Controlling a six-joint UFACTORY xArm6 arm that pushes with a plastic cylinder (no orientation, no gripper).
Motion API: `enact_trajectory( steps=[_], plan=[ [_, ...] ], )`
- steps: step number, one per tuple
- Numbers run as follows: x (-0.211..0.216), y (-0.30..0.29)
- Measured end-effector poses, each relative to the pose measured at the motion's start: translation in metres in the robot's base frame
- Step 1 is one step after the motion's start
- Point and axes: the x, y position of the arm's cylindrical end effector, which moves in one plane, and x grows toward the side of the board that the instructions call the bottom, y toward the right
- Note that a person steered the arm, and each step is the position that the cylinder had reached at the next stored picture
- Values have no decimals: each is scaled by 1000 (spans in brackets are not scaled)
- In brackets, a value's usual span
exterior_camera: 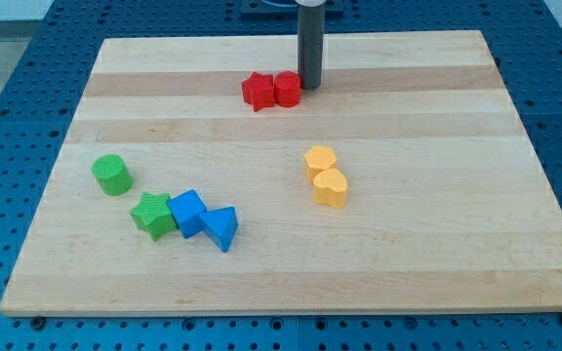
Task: Move your arm towards the yellow heart
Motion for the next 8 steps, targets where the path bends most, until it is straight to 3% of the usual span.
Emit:
enact_trajectory(
  steps=[1,2,4,6,8],
  plan=[
    [7,8],
    [49,40],
    [196,94],
    [246,90],
    [262,82]
  ],
)
